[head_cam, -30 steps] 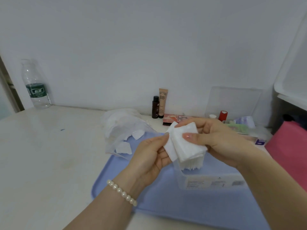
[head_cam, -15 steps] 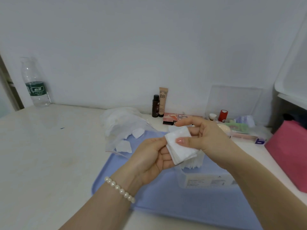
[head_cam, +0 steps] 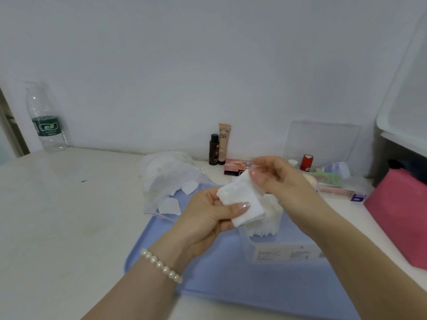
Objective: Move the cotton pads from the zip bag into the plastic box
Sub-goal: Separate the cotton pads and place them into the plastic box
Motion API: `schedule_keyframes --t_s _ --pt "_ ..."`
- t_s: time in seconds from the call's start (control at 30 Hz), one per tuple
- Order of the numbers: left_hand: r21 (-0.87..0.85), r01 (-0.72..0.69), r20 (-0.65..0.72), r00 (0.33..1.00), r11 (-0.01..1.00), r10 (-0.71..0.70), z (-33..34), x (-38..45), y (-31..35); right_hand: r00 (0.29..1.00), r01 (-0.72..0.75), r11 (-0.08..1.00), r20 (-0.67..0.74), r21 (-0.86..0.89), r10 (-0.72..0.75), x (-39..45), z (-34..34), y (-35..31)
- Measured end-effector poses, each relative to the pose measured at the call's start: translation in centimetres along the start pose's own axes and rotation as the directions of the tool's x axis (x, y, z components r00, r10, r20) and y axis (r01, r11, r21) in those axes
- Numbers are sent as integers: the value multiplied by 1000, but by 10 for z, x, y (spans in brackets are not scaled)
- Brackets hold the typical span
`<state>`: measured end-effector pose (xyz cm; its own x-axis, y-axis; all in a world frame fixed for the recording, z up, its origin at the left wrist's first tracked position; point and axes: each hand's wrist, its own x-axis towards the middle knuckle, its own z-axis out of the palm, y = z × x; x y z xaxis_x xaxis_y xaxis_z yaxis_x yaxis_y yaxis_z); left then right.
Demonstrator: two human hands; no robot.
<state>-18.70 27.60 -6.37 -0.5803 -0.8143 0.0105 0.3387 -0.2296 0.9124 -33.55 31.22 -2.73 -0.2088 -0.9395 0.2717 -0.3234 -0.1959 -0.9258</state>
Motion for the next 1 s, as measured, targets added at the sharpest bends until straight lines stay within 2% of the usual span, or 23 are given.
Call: schedule_keyframes --t_s 0.07,0.13,0.2,0.33,0.43,0.5,0.53,0.6,0.7,0.83,0.9,1.0 --pt "6 -7 14 1000 1000 7 0 -1 1 992 -120 991 37 65 118 3 -6 -1" --pt "-4 -15 31 999 1000 15 1 -3 3 965 -226 972 148 59 215 3 -7 2" --pt "-19 -15 38 999 1000 16 2 -3 5 949 -278 948 197 157 246 2 -5 4" --pt "-39 42 -13 999 998 -42 1 0 3 957 -288 872 100 396 271 5 -6 4" --pt "-39 112 -59 992 993 -114 -2 2 1 951 -255 838 -33 483 309 9 -10 6" --pt "-43 154 -71 985 987 -156 -4 3 0 961 -179 857 -101 483 258 10 -14 5" --pt "-48 175 -71 981 983 -178 -5 4 0 975 -146 859 -76 490 210 9 -16 2" --pt "-63 212 -79 973 975 -216 -5 4 0 992 -125 858 79 499 98 4 -18 -6" --pt "-84 254 -72 963 963 -260 -5 5 -1 956 -124 939 292 320 26 -7 -13 -16" --pt "29 231 -45 972 972 -230 -3 4 -1 969 -35 999 246 -15 37 -10 -1 -13" --pt "70 211 -49 977 975 -208 -2 3 0 971 -20 995 236 -95 42 -8 0 -11" --pt "116 205 -62 978 972 -199 -2 2 2 962 -31 991 265 -128 64 -7 -2 -11"
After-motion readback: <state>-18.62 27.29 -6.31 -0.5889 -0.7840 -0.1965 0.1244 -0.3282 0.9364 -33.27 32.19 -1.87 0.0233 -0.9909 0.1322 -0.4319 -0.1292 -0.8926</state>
